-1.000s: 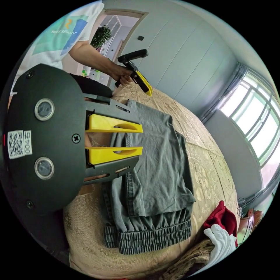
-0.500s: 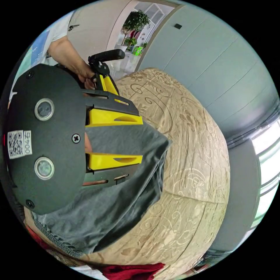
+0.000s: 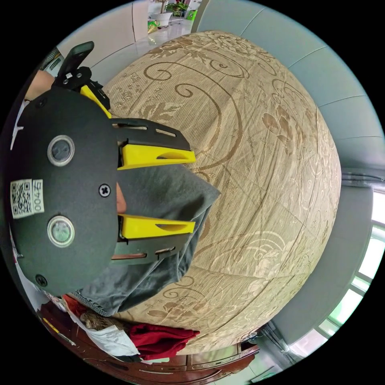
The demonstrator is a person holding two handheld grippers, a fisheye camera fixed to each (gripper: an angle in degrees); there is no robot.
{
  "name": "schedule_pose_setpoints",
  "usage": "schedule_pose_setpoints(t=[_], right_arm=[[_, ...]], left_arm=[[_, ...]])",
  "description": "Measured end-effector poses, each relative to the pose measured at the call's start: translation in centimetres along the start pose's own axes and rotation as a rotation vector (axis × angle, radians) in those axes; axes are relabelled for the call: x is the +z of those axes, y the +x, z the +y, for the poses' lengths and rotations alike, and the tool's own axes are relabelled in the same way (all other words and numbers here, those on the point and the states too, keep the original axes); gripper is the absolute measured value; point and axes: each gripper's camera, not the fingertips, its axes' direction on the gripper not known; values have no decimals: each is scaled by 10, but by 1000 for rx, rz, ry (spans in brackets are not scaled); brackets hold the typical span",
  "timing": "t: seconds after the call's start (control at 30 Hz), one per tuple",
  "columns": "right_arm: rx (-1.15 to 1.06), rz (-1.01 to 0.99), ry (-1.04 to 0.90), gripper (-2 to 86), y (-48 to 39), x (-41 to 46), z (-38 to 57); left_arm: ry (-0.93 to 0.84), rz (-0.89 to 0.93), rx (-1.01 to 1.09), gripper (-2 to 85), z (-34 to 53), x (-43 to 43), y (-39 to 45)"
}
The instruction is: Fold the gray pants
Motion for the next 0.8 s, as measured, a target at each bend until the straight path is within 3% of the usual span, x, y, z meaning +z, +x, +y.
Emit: schedule_pose_setpoints(t=[0.3,0.43,0.67,0.8], right_arm=[[7,55,-88,179,-23,45,-8],[18,109,-58,57,-10,52,4],[51,-153,39,1,67,51,46],[31,-351,100,-3,141,32,80]], left_arm=[[-7,-9,39,66,-4,-1,21],[-15,34,68,38,-10,-3,34],[2,84,162,27,-30,-24,87],[44,117,275,26,-49,-46,161]])
